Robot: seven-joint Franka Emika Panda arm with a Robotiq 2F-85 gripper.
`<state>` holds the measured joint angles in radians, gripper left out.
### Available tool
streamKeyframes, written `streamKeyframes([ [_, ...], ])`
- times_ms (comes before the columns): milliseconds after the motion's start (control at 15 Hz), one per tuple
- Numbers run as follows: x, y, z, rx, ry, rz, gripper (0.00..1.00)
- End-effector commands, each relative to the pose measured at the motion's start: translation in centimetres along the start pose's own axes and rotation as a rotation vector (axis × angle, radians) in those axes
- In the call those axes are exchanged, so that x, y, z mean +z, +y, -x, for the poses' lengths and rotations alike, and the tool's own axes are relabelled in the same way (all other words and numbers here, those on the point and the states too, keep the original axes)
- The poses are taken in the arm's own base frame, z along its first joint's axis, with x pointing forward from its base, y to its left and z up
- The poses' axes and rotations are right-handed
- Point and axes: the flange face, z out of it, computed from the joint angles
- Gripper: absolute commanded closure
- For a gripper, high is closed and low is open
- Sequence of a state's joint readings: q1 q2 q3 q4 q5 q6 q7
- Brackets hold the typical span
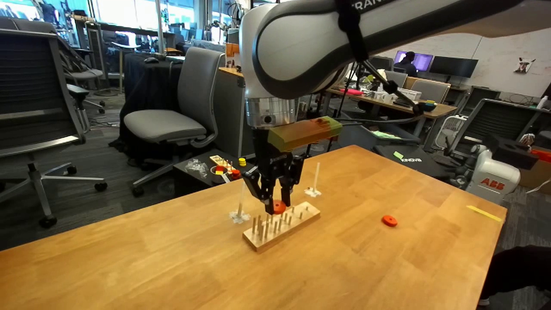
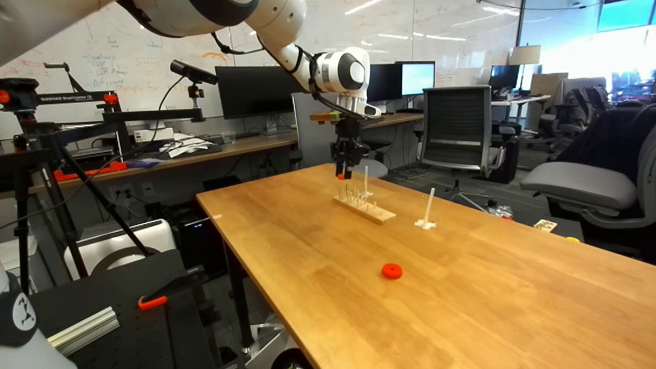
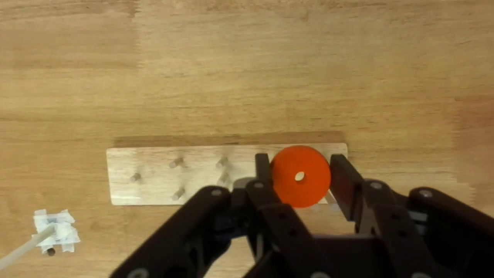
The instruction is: Put the left orange object on the wooden board
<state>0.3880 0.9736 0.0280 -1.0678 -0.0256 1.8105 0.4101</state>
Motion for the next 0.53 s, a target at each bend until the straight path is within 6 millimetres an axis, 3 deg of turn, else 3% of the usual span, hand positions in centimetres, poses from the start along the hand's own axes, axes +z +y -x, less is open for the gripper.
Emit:
streamKeyframes([
  [0, -1.1, 1.7, 1.2, 0.052, 0.026, -0.012, 0.83],
  [267, -2.2, 3.5, 1.7, 0.087, 0.056, -0.02, 0.83],
  [467, -2.0, 4.1, 2.0, 0.099, 0.054, -0.02, 0.83],
])
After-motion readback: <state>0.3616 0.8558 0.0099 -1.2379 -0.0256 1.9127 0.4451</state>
